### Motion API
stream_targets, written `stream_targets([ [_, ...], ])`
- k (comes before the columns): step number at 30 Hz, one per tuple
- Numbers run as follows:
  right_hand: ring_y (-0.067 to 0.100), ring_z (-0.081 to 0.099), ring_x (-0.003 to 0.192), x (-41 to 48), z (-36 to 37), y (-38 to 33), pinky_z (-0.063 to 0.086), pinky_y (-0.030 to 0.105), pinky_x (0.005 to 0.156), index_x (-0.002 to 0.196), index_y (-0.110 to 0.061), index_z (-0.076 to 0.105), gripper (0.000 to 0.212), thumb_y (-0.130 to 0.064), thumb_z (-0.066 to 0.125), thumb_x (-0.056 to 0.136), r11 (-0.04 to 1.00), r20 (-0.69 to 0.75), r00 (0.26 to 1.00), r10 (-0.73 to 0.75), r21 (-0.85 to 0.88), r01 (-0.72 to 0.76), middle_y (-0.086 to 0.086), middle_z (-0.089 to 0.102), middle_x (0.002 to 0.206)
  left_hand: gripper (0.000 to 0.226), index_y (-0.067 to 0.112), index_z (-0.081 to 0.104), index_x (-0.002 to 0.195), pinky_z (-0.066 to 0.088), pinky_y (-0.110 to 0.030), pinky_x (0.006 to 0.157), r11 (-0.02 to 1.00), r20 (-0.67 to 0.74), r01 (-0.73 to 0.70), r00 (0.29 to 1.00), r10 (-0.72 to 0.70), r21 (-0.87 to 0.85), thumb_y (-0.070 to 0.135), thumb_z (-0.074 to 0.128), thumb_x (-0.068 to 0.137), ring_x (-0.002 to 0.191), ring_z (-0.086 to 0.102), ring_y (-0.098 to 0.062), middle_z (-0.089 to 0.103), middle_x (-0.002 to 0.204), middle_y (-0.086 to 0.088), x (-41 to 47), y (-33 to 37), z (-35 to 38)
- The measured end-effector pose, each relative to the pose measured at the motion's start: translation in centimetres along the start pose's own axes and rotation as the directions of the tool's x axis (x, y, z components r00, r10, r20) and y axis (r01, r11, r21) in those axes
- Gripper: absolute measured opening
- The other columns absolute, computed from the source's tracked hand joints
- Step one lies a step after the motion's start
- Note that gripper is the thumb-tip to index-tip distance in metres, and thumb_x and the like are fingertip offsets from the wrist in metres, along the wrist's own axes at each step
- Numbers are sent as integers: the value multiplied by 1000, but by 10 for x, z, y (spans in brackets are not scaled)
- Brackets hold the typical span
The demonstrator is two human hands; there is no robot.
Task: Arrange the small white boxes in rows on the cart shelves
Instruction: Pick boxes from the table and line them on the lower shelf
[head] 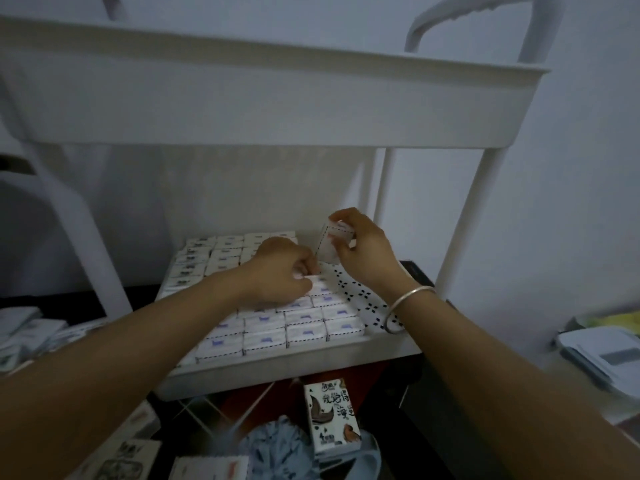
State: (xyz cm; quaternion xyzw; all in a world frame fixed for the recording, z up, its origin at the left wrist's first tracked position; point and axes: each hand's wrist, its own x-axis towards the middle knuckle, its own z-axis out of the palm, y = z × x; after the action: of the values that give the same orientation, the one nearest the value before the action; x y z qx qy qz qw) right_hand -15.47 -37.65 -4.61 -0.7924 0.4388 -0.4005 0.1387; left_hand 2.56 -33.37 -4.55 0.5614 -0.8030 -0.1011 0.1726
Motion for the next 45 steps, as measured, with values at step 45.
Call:
stream_targets([
  [45,2,60,90,-245,-93,-115,54,30,83,110,-31,59,17,-26,56,94,989,739,668,86,-142,30,-13,60,106,30,28,54,97,47,-31,73,987,288,68,951,-109,148,31,77,78,84,54,-13,56,91,9,-190,60,-9],
])
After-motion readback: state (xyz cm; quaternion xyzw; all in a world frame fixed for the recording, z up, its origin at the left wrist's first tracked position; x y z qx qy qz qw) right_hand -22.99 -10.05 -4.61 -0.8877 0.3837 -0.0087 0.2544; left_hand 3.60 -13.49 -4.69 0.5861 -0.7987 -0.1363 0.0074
